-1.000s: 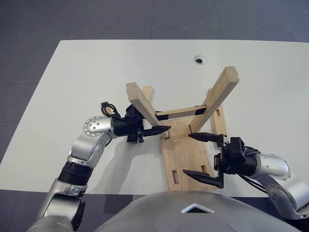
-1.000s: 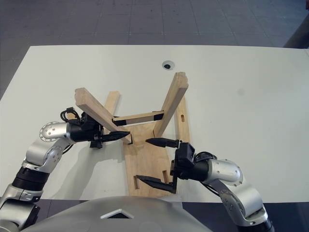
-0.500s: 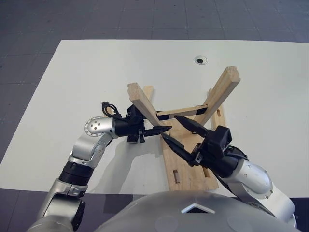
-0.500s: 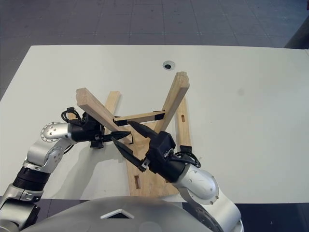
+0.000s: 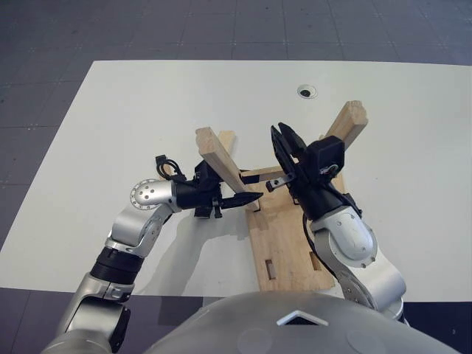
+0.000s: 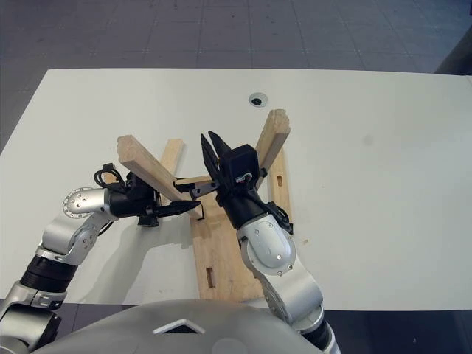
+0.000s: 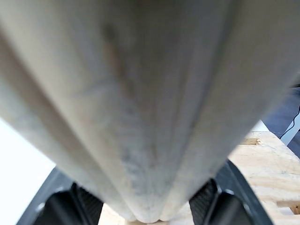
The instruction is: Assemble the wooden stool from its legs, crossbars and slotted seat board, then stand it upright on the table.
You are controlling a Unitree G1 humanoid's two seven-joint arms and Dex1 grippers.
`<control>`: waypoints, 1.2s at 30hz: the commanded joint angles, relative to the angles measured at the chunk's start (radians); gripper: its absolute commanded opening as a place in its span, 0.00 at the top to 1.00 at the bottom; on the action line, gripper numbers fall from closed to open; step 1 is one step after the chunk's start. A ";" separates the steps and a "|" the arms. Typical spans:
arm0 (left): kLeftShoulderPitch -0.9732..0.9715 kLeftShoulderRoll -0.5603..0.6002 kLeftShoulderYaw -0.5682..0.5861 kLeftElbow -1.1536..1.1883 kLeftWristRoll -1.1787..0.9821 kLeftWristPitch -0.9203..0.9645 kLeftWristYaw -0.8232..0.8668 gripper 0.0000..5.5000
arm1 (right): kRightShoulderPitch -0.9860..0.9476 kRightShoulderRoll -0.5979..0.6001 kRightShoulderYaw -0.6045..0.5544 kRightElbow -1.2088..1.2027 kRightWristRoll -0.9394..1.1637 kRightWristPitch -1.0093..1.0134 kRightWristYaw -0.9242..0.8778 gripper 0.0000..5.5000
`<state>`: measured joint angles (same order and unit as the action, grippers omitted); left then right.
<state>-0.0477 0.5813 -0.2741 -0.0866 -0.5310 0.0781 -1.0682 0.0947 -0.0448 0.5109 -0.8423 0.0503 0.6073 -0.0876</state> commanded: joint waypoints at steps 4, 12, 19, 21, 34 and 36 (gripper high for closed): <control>0.105 0.077 -0.176 0.097 0.247 0.162 0.086 0.63 | -0.090 0.035 -0.003 -0.049 -0.083 0.100 -0.036 0.90; 0.103 0.109 -0.213 0.079 0.251 0.181 0.096 0.63 | 0.132 -0.020 0.040 0.155 -0.066 0.038 -0.014 0.90; 0.108 0.126 -0.258 0.066 0.269 0.192 0.088 0.63 | 0.174 0.003 0.045 0.243 -0.043 -0.022 -0.013 0.90; 0.115 0.109 -0.285 0.077 0.291 0.207 0.113 0.63 | 0.173 0.007 0.058 0.252 -0.041 -0.031 -0.012 0.90; 0.082 0.058 -0.361 0.200 0.331 0.293 0.247 0.63 | 0.110 0.024 0.062 0.149 -0.035 -0.021 -0.013 0.90; 0.073 0.062 -0.365 0.203 0.323 0.291 0.253 0.63 | 0.048 0.044 0.045 0.055 -0.032 0.021 -0.016 0.90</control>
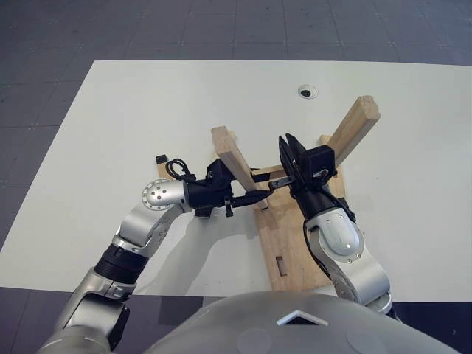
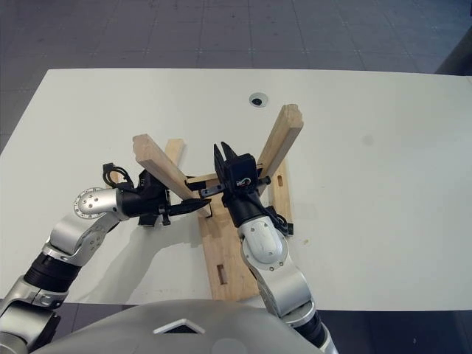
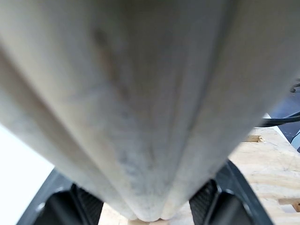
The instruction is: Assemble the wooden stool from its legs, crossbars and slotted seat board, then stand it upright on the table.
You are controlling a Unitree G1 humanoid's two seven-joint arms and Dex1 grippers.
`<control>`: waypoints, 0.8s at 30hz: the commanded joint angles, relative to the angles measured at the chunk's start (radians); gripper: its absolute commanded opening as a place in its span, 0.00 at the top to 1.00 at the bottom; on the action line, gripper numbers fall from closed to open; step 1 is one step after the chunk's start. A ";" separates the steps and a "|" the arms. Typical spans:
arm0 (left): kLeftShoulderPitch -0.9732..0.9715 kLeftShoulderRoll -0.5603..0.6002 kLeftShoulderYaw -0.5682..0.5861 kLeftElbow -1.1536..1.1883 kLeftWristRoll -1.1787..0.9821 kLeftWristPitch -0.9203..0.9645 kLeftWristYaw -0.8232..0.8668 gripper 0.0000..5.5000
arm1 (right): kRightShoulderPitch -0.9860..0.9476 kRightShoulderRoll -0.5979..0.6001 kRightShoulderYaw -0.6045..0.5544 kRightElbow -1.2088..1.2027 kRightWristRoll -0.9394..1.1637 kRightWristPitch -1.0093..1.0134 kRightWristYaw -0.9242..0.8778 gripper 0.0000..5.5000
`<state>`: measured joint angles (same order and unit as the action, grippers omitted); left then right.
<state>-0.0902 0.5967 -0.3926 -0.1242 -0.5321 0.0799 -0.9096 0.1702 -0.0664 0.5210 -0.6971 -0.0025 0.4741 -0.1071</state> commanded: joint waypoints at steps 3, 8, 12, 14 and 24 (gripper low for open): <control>0.105 0.053 -0.254 0.245 0.316 0.286 0.100 0.63 | -0.118 0.097 0.003 -0.191 0.024 0.215 -0.004 0.90; 0.096 0.067 -0.268 0.246 0.303 0.280 0.108 0.63 | -0.271 0.145 -0.102 -0.305 -0.008 0.262 -0.035 0.90; 0.093 0.074 -0.270 0.246 0.302 0.275 0.106 0.63 | -0.333 0.172 -0.125 -0.349 -0.006 0.279 -0.043 0.90; 0.094 0.077 -0.273 0.242 0.302 0.275 0.106 0.63 | -0.239 0.151 -0.071 -0.308 0.021 0.292 -0.039 0.90; 0.081 0.089 -0.315 0.224 0.322 0.301 0.107 0.63 | 0.178 0.051 -0.031 0.015 0.109 0.192 0.018 0.90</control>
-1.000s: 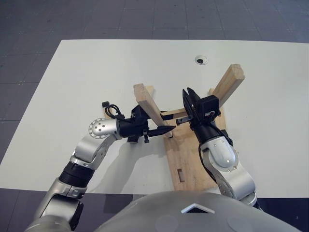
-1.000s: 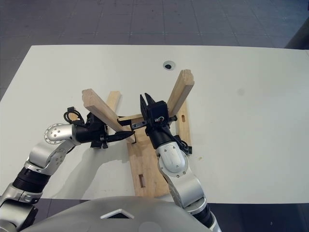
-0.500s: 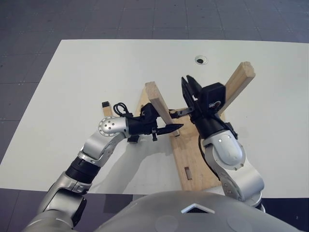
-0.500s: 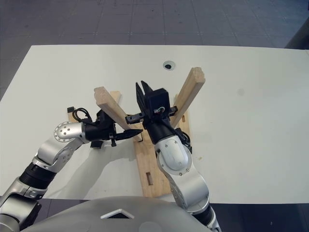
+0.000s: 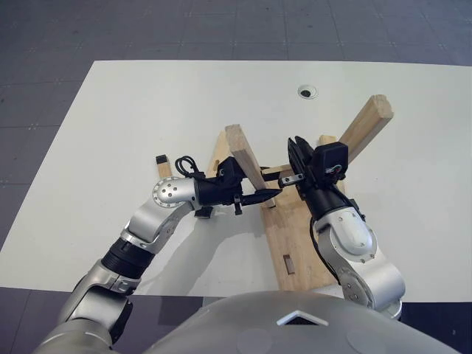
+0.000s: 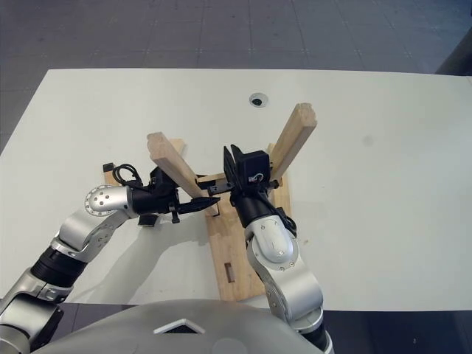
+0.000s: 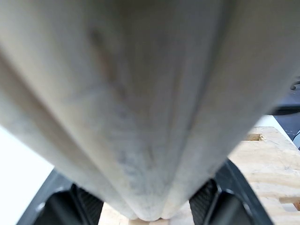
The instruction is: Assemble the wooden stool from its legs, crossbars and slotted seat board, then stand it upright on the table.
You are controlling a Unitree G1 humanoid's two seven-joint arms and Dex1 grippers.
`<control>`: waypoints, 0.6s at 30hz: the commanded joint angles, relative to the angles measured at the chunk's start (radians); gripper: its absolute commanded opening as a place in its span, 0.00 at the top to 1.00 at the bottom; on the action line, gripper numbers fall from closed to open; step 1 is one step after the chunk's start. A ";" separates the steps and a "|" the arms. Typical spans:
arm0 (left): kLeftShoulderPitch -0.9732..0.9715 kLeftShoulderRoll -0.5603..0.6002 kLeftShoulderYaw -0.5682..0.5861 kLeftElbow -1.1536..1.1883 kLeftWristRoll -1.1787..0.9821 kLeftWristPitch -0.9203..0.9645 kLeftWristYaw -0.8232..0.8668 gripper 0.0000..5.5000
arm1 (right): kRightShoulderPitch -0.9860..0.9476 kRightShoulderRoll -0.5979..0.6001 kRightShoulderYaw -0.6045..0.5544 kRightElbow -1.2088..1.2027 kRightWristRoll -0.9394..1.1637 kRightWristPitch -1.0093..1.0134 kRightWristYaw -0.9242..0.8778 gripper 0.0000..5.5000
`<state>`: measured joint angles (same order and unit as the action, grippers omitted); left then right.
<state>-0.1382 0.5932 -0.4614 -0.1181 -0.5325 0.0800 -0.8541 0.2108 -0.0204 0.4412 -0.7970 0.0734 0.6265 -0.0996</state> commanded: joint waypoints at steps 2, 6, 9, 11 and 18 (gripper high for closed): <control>0.127 0.094 -0.251 0.216 0.323 0.300 0.051 0.63 | 0.138 0.006 0.044 0.120 0.038 0.024 0.008 0.90; 0.124 0.094 -0.257 0.220 0.326 0.298 0.053 0.63 | 0.122 0.013 0.044 0.107 0.052 -0.001 0.011 0.90; 0.127 0.089 -0.259 0.227 0.332 0.290 0.061 0.63 | 0.092 0.017 0.062 0.073 0.074 -0.033 0.039 0.90; 0.124 0.083 -0.240 0.233 0.322 0.274 0.066 0.63 | 0.023 0.026 0.027 -0.016 0.139 -0.040 0.084 0.90; 0.098 0.093 -0.214 0.242 0.297 0.251 0.042 0.63 | -0.093 -0.114 -0.260 -0.221 0.556 0.060 0.261 0.90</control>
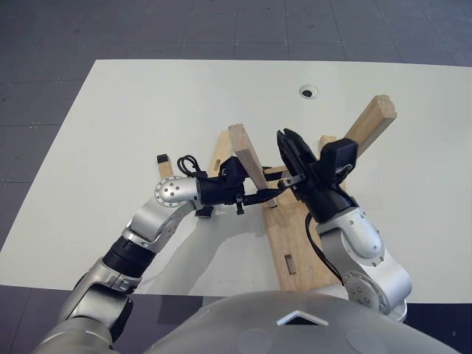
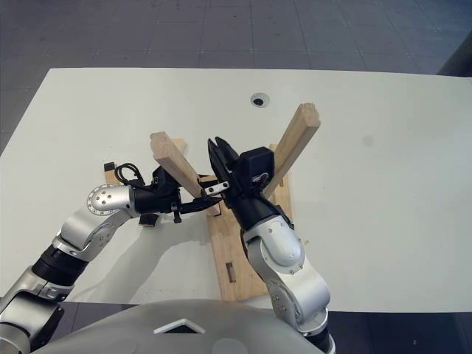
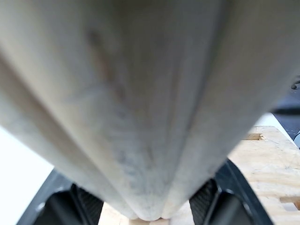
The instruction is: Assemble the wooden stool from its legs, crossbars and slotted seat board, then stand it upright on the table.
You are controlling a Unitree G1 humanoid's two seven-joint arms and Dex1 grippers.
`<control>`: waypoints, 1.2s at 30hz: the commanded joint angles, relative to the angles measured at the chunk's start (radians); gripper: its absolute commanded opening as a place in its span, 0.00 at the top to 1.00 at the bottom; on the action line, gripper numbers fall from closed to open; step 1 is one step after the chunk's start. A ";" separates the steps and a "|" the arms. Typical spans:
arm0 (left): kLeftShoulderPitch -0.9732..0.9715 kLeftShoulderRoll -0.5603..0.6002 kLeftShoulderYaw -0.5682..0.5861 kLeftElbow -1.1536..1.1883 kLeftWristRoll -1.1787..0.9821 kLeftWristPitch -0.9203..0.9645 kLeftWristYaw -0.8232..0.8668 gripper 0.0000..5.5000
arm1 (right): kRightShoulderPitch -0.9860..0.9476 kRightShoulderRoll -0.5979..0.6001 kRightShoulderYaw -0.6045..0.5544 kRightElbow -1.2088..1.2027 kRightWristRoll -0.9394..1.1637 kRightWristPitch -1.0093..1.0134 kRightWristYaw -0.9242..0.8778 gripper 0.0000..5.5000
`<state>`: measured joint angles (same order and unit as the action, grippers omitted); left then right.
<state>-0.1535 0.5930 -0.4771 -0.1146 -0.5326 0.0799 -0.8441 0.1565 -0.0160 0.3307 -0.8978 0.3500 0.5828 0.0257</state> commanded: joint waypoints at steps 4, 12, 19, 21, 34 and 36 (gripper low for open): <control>0.092 0.113 -0.204 0.246 0.303 0.243 0.004 0.63 | 0.079 -0.350 -0.275 -0.142 0.451 0.101 0.349 0.90; 0.061 0.127 -0.209 0.260 0.303 0.217 -0.023 0.63 | 0.403 -0.744 -0.422 0.070 0.242 -0.126 0.823 0.90; 0.041 0.119 -0.209 0.286 0.313 0.167 -0.034 0.63 | 0.416 -0.790 -0.374 0.287 0.090 -0.261 0.915 0.90; 0.039 0.108 -0.200 0.299 0.311 0.146 -0.027 0.63 | 0.414 -0.780 -0.353 0.283 0.075 -0.271 0.919 0.90; -0.031 0.020 -0.137 0.408 0.305 0.016 0.031 0.63 | 0.390 -0.747 -0.260 0.246 0.014 -0.293 0.901 0.90; -0.034 0.015 -0.133 0.417 0.307 0.011 0.041 0.63 | 0.388 -0.743 -0.248 0.240 0.010 -0.293 0.894 0.90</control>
<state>-0.2695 0.5453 -0.5168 0.0608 -0.5457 -0.0139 -0.9077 0.5672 -0.7635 0.0610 -0.6363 0.3949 0.3066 0.9366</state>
